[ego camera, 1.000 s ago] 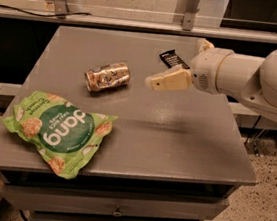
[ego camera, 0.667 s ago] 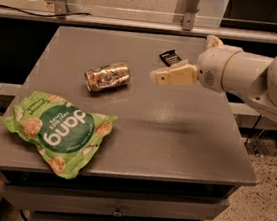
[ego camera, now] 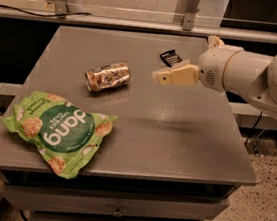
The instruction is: Knock orange can over
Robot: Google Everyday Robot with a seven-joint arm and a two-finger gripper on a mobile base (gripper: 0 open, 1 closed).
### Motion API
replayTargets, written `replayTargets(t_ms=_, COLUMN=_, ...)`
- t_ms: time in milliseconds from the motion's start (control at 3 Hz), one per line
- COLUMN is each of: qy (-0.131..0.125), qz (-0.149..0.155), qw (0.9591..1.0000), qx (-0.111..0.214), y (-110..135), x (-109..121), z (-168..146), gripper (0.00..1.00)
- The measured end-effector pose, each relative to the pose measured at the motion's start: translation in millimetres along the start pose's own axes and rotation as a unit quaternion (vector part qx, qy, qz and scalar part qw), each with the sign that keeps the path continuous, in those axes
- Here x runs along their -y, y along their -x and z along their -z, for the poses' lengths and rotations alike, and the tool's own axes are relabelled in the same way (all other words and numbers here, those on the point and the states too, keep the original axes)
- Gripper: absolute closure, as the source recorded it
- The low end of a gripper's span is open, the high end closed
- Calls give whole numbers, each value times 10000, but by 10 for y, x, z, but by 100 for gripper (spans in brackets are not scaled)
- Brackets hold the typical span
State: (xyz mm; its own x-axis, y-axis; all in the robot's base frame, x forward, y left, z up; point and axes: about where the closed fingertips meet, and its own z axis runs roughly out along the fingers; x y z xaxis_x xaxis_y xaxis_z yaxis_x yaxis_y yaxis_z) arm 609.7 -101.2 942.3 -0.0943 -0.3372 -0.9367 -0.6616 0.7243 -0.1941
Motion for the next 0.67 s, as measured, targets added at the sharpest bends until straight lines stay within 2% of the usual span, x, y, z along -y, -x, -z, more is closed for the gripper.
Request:
replayTargets(t_ms=333, qy=-229, qz=53, qw=9997, qx=-111, y=-55, x=203, z=224, gripper=0)
replayTargets(t_ms=667, qy=-327, qz=142, qw=9991, qx=-210, y=-107, x=470, z=503, gripper=0)
